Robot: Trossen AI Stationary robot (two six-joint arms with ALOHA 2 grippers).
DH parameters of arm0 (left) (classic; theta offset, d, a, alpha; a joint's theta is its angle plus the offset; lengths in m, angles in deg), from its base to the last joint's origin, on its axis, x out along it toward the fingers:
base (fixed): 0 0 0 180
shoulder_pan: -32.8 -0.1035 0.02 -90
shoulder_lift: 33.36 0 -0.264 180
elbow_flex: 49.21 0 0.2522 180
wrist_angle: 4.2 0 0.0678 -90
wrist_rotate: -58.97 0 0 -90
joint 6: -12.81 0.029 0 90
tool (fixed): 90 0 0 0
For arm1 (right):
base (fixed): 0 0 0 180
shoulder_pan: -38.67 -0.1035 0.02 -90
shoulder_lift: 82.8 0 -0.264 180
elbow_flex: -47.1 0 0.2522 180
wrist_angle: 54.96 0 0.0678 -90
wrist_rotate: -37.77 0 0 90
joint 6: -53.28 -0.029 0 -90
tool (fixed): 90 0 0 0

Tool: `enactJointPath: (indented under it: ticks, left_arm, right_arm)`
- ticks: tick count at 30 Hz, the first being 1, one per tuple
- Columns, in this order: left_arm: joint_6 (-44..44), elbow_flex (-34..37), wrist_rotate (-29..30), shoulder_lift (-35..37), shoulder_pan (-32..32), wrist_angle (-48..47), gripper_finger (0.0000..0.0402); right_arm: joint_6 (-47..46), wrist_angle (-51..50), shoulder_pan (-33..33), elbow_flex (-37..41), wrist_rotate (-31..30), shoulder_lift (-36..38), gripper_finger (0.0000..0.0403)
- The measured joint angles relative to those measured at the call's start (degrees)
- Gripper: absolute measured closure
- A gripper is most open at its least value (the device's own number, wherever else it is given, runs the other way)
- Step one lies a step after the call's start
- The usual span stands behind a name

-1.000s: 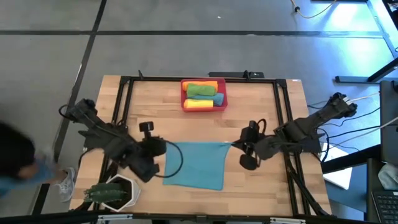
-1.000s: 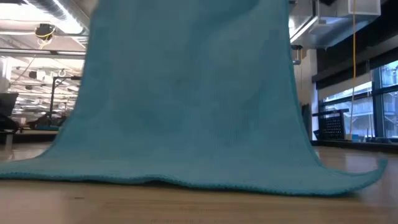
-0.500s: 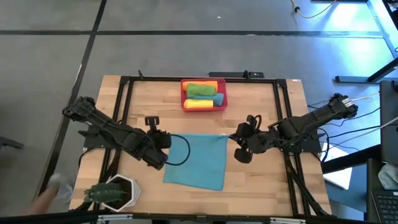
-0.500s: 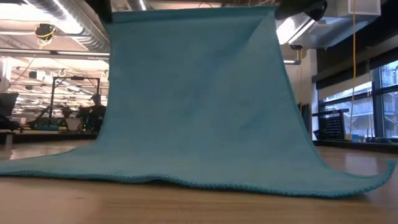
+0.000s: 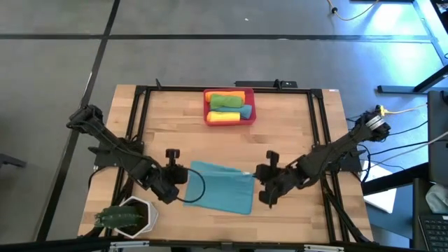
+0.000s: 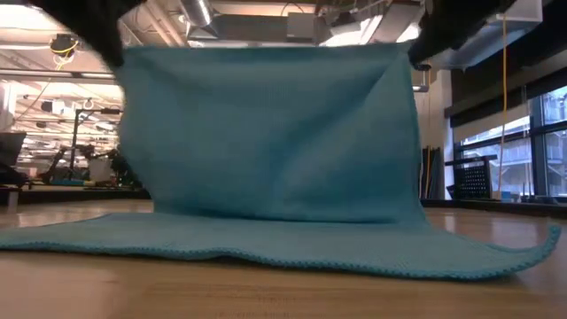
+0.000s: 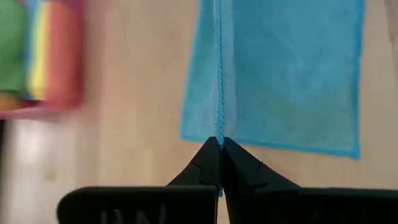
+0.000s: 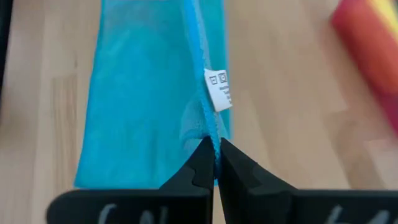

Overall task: Roll microfiber towels into tight, uniform cylinder then place into a basket
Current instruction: Roll the blue microfiber cloth

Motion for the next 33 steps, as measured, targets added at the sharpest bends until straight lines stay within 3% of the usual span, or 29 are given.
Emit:
enactJointPath:
  ticks: [8,19,25,33]
  left_arm:
    - [-2.85,7.02,-2.2,-0.04,3.49,10.65,0.0402]
    - [1.03,14.38,-5.12,-0.02,5.7,30.9,0.0401]
    - [1.2,15.32,-1.8,0.05,3.69,28.36,0.0401]
    - [10.6,15.26,-1.69,0.44,-6.35,28.12,0.0401]
  right_arm:
    - [0.0,4.3,-2.45,0.0,6.4,-5.67,0.0391]
    - [0.07,9.27,-3.63,0.0,9.69,-10.52,0.0391]
    - [-0.31,4.23,-2.9,0.0,7.2,-10.07,0.0391]
    - [-0.1,-9.13,3.7,0.0,4.48,-4.54,0.0391]
